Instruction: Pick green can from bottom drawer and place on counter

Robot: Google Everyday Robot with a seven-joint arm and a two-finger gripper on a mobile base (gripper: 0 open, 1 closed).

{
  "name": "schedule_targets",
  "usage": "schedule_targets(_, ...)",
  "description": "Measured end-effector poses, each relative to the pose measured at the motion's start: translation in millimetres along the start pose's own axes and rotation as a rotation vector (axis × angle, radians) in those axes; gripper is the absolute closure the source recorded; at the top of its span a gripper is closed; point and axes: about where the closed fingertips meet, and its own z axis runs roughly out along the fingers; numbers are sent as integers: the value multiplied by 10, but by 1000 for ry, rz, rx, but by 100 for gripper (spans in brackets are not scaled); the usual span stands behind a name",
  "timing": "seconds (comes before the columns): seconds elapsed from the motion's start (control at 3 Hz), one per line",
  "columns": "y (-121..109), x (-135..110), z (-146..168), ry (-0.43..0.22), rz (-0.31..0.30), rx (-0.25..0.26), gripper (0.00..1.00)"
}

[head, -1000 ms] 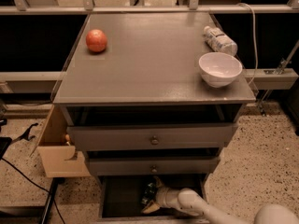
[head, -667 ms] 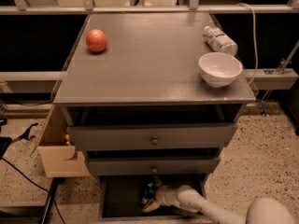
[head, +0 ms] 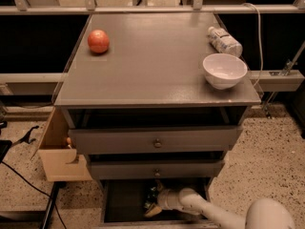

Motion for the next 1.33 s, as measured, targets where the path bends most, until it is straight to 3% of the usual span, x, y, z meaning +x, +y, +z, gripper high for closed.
schedule_targets(0.33,24,-12,83,3,-2,-17,0)
schedule_targets(0.67,24,-13,87,3,-2,-17,18)
schedule_targets(1.0,25,-13,87,3,-2,-17,41)
schedule_targets(1.33,25,-13,87,3,-2,-18,72)
